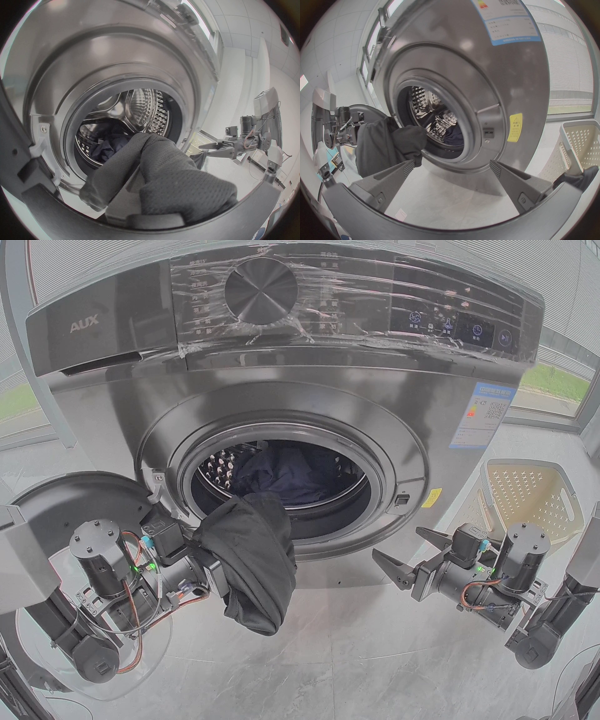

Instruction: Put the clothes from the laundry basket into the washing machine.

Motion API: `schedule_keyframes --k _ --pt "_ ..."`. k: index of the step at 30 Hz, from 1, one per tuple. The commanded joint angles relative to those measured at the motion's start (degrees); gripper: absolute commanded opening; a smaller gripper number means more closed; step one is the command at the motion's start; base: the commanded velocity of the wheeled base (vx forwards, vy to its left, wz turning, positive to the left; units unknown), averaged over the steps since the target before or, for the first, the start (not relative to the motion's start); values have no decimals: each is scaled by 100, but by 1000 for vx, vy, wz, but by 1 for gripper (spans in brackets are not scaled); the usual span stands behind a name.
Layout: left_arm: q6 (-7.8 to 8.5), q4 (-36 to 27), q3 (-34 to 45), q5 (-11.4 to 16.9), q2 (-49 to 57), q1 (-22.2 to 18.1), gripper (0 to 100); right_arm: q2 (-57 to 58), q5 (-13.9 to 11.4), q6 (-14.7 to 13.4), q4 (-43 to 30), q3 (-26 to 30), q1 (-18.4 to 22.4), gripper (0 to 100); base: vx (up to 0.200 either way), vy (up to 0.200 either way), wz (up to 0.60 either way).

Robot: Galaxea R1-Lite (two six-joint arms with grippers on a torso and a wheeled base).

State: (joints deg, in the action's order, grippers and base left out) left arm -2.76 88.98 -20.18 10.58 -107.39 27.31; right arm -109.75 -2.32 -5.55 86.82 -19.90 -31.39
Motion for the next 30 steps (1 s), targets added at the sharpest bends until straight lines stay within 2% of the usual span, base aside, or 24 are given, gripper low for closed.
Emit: schedule_keyframes --k 1,8,13,14,17,19,24,29,30 --pt "-6 58 58 -3 -2 108 0 -11 -6 1 1 3 -7 100 0 0 0" --pt "-6 67 110 -12 -195 433 0 42 12 -8 1 91 -210 100 0 0 0" --pt "-138 49 -30 -3 -300 425 0 165 -14 36 1 557 -464 100 0 0 0" --pt "-243 49 -329 5 -503 398 0 235 -41 45 1 829 -623 100 0 0 0" --pt "-199 49 -927 -30 -1047 372 0 253 -23 54 1 1137 -921 100 0 0 0" --pt "-234 49 -1384 -47 -1399 363 0 244 -6 45 1 1172 -1071 100 0 0 0" --pt "-305 41 -2307 -135 -2128 372 0 244 3 36 1 1172 -1132 100 0 0 0" --pt "-559 32 -3309 -355 -2621 372 0 244 -6 36 1 1190 -1132 100 0 0 0" --pt "-559 32 -3309 -355 -2621 372 0 244 -6 36 1 1190 -1132 100 0 0 0"
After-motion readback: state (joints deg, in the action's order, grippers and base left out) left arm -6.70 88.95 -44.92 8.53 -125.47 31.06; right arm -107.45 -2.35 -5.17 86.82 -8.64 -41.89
